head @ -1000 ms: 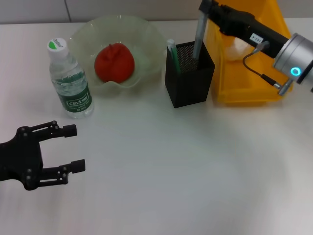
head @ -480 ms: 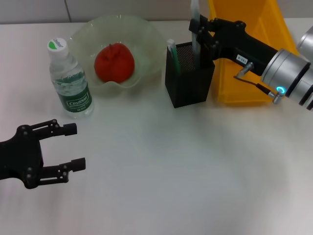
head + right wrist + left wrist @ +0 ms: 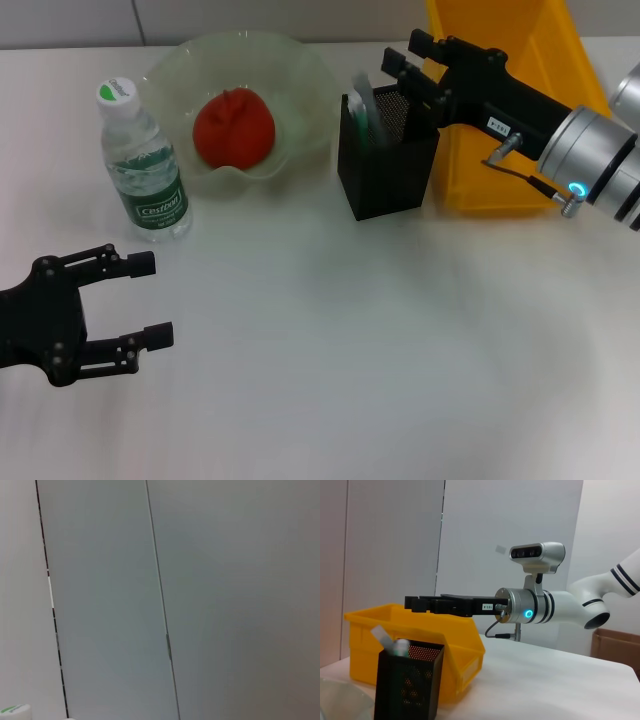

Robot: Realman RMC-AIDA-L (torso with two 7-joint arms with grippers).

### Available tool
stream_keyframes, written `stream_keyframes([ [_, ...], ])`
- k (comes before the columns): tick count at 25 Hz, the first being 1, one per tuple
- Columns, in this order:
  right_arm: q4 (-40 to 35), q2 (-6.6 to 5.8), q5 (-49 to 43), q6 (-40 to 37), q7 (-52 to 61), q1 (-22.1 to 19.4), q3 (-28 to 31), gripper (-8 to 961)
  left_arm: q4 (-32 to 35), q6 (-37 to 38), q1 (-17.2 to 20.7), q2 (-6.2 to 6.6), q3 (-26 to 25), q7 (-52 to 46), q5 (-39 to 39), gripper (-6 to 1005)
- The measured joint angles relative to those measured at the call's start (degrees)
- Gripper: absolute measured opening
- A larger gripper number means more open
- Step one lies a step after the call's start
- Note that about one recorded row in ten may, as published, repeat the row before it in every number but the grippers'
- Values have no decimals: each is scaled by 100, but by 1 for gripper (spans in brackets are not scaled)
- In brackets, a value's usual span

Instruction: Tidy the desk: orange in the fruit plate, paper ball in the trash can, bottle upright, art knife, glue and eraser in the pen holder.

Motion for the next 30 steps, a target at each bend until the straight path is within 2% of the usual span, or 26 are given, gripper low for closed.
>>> stream_keyframes([
  [7,62,0,0,-31,-1,4,44,487,0,7,7,9,0,-10,-4,798],
  [10,60,0,0,-78,8,-9,55,711,0,11,0,9,0,-10,-4,798],
  [18,31,-26,15,-611,150,-86,242,755,0,21,-32,9,4,-39,-3,798],
  [21,-174,-53,-26,-860,604,-194,200,755,0,28,-46,8,2,-53,-3,798],
  [26,-899,-70,-123,-1649,1596,-657,-107,756,0,28,-59,-8,2,-72,-3,798],
  [27,-1209,-91,-159,-1987,1922,-875,-178,756,0,28,-62,-29,2,-76,-4,798],
  [30,-1476,-141,-274,-2313,2162,-1052,-213,756,0,11,-69,-60,0,-76,-5,798],
])
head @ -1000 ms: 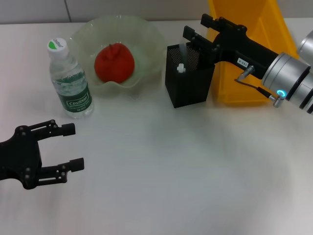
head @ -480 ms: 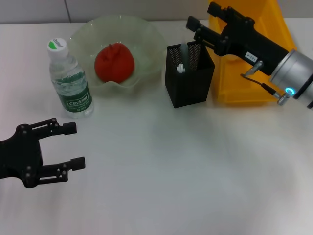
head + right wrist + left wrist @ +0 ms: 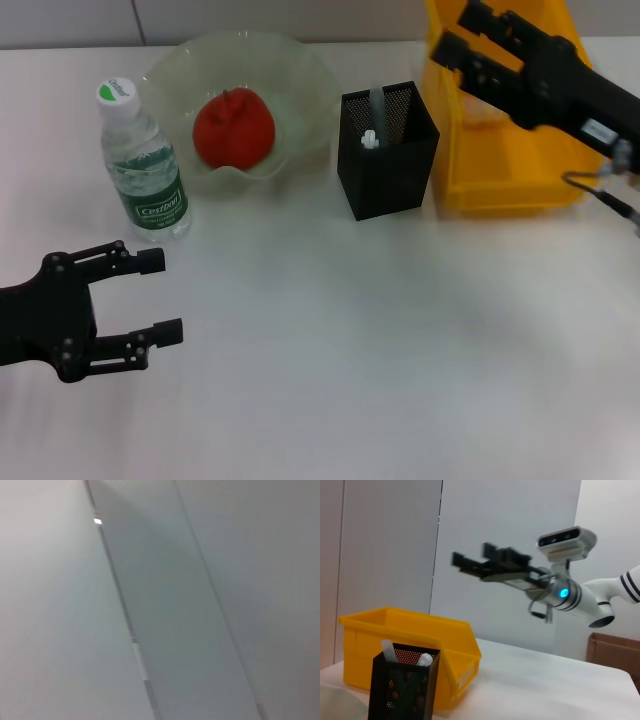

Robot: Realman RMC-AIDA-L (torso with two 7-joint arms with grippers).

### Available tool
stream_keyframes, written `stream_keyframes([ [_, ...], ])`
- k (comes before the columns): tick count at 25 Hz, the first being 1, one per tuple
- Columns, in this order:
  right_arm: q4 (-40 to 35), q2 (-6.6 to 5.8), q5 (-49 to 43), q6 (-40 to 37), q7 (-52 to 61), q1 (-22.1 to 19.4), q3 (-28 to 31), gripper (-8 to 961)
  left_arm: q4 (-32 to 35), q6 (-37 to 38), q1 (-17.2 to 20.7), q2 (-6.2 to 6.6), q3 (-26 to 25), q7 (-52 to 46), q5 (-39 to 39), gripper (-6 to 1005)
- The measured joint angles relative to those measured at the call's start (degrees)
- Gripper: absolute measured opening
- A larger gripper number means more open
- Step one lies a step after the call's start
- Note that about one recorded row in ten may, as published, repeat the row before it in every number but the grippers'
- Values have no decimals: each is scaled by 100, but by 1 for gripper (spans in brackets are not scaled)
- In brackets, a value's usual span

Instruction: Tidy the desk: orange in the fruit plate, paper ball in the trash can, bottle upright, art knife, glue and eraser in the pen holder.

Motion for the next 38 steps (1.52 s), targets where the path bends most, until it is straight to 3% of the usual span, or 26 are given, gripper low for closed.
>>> stream_keyframes([
  [4,-349,-191,-582,-694,374,-162,-27,755,0,-8,-6,-47,-5,-1,-39,798],
  [7,-409,-418,-1417,-1341,446,-137,-26,755,-38,-31,-16,-105,-9,20,-72,798],
  [11,-489,-480,-1913,-1538,406,-122,-23,755,-131,-65,-63,-122,5,52,-75,798],
  [15,-628,-414,-2556,-1498,277,-111,-22,754,-162,-141,-108,-132,40,53,-53,798],
  [24,-471,-71,-3510,-813,-206,40,-18,753,-309,-422,-146,-128,434,99,-31,798],
  [38,-99,-40,-3596,-438,-528,193,-18,752,-308,-815,-195,-214,950,234,-23,798],
])
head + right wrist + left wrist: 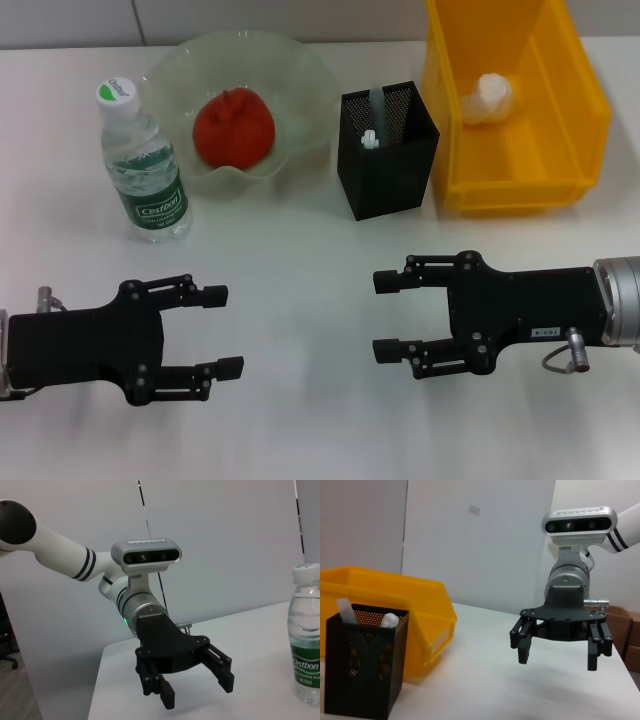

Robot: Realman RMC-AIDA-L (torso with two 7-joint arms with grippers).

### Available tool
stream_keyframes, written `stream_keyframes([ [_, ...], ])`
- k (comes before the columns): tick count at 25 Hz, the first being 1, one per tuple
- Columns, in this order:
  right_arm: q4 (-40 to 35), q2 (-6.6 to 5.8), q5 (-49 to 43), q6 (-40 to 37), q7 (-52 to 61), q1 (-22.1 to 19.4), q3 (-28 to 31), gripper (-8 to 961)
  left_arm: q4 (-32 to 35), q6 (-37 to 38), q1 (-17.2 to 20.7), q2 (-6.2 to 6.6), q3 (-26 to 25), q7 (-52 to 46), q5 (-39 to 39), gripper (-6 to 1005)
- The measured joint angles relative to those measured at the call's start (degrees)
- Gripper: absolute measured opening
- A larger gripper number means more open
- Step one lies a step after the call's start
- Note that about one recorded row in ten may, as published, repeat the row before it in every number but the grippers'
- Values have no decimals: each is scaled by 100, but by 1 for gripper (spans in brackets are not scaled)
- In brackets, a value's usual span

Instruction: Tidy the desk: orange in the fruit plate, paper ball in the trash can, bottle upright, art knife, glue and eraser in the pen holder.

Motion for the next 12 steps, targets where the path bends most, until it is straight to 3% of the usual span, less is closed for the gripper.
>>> stream_keyframes([
  [12,26,6,34,-6,0,10,2,751,0,100,-54,40,26,-26,0,798],
])
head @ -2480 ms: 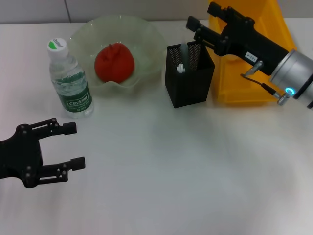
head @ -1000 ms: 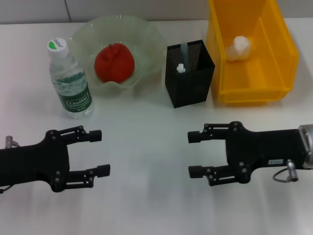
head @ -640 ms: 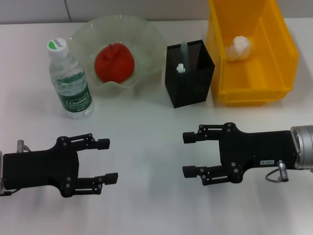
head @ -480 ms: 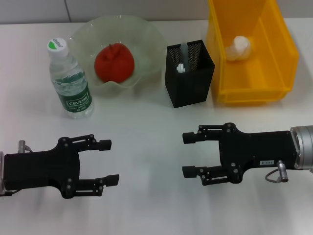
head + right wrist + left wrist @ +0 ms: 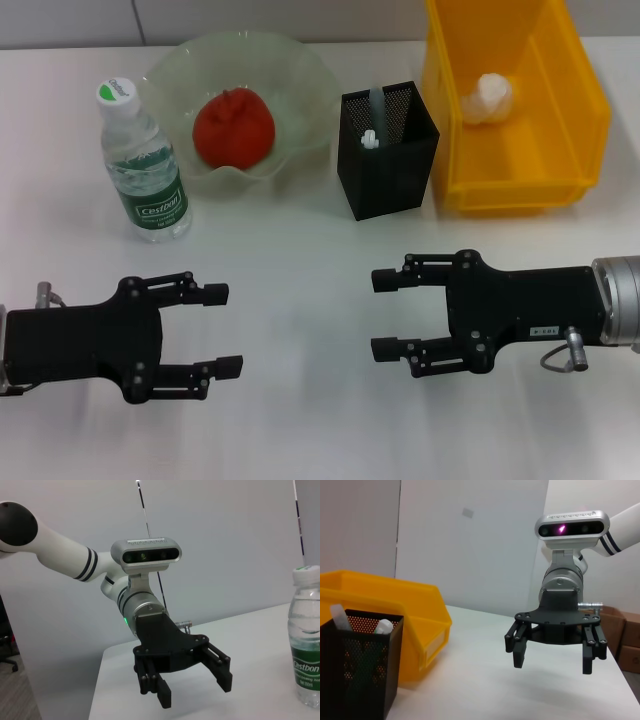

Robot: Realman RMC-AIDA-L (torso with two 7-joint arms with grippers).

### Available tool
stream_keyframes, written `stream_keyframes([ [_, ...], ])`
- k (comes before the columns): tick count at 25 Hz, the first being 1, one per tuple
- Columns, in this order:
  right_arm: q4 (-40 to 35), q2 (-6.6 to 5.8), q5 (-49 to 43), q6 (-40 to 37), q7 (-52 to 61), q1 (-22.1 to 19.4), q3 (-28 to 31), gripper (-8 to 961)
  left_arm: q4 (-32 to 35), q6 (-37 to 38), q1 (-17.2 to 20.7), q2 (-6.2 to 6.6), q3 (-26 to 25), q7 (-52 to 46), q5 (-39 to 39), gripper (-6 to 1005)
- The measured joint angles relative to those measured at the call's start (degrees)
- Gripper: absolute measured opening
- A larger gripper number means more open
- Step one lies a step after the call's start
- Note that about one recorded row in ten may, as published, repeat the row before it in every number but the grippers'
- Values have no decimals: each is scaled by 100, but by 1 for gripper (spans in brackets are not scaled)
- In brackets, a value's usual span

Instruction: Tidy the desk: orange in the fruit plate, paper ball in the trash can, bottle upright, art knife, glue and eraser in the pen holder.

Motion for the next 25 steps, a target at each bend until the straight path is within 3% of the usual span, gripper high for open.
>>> stream_keyframes([
  [25,0,0,20,-46,1,54,5,751,0,46,-88,-5,0,-52,-2,798],
])
